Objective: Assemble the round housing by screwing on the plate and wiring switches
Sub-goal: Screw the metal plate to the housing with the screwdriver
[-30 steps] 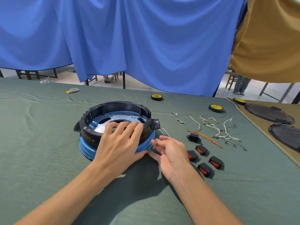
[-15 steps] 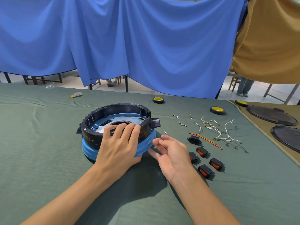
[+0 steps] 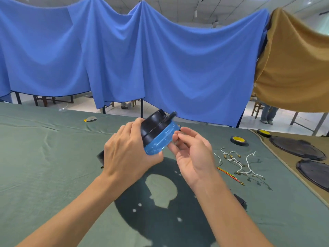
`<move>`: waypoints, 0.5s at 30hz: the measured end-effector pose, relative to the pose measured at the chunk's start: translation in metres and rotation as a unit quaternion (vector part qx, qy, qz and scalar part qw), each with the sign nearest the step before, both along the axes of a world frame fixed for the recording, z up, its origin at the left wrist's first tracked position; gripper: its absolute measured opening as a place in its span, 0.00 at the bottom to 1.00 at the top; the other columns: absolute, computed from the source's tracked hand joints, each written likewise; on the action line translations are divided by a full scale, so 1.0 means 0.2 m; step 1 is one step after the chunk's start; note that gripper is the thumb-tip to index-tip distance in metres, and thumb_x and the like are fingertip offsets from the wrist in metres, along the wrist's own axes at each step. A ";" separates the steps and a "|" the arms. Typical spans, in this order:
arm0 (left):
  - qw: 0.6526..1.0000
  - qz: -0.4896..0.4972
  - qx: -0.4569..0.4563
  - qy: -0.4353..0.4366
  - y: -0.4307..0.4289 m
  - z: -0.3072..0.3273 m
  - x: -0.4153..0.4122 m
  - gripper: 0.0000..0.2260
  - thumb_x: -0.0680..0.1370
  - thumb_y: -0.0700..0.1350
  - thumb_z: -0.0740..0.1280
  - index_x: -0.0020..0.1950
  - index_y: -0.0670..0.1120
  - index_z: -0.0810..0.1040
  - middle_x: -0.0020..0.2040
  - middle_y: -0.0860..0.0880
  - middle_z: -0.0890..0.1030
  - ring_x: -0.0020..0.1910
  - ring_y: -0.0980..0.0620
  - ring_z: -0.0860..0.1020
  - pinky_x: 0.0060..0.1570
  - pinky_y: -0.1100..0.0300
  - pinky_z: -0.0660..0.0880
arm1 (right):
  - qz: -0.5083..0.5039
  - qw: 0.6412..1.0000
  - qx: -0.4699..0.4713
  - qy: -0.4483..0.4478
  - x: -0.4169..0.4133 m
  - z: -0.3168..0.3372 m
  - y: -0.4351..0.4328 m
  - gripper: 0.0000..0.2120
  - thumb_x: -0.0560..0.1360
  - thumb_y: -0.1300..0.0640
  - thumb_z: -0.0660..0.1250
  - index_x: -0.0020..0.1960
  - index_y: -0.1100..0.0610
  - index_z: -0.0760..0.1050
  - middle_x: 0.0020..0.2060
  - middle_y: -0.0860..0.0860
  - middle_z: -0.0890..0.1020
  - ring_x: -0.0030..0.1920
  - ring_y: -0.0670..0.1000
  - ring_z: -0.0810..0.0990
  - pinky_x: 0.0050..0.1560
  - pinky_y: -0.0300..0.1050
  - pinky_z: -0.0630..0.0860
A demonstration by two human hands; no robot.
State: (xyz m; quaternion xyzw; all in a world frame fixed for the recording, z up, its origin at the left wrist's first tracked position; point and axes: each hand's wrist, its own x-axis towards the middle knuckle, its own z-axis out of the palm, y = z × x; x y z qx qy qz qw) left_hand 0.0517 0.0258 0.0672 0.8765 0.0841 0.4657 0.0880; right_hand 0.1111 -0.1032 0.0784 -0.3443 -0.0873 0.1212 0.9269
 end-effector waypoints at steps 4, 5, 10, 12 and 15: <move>0.983 -0.031 -0.175 -0.034 0.01 0.13 -0.05 0.30 0.60 0.58 0.74 0.59 0.49 0.76 0.43 0.57 0.79 0.44 0.48 0.77 0.45 0.56 0.71 | 0.031 0.996 0.004 -0.078 -0.04 0.18 0.03 0.09 0.76 0.74 0.60 0.50 0.64 0.74 0.34 0.58 0.81 0.33 0.51 0.81 0.38 0.48 0.81; 0.972 -0.053 -0.223 -0.043 0.02 0.16 -0.07 0.29 0.59 0.59 0.72 0.58 0.50 0.77 0.41 0.59 0.79 0.42 0.51 0.78 0.44 0.58 0.73 | 0.041 0.995 0.009 -0.095 -0.05 0.22 0.04 0.09 0.76 0.74 0.59 0.51 0.64 0.74 0.35 0.59 0.80 0.33 0.52 0.82 0.38 0.49 0.81; 0.915 -0.141 -0.377 -0.035 0.08 0.26 -0.13 0.22 0.55 0.60 0.71 0.45 0.51 0.82 0.39 0.51 0.84 0.43 0.49 0.83 0.45 0.53 0.81 | 0.064 0.985 0.008 -0.157 -0.10 0.34 0.08 0.09 0.77 0.74 0.58 0.49 0.65 0.73 0.37 0.60 0.79 0.36 0.53 0.83 0.42 0.53 0.82; 0.883 -0.171 -0.436 -0.034 0.09 0.29 -0.15 0.17 0.57 0.56 0.74 0.40 0.49 0.83 0.41 0.46 0.86 0.43 0.43 0.84 0.49 0.46 0.82 | 0.067 0.983 0.000 -0.173 -0.12 0.36 0.10 0.09 0.77 0.74 0.58 0.48 0.64 0.74 0.38 0.60 0.79 0.36 0.53 0.84 0.43 0.54 0.83; 0.815 -0.219 -0.536 -0.006 0.11 0.32 -0.18 0.14 0.59 0.52 0.76 0.39 0.45 0.84 0.40 0.43 0.86 0.36 0.45 0.82 0.42 0.52 0.79 | 0.070 0.979 -0.017 -0.189 -0.14 0.40 0.12 0.09 0.77 0.74 0.58 0.48 0.64 0.74 0.40 0.60 0.79 0.38 0.54 0.84 0.48 0.56 0.82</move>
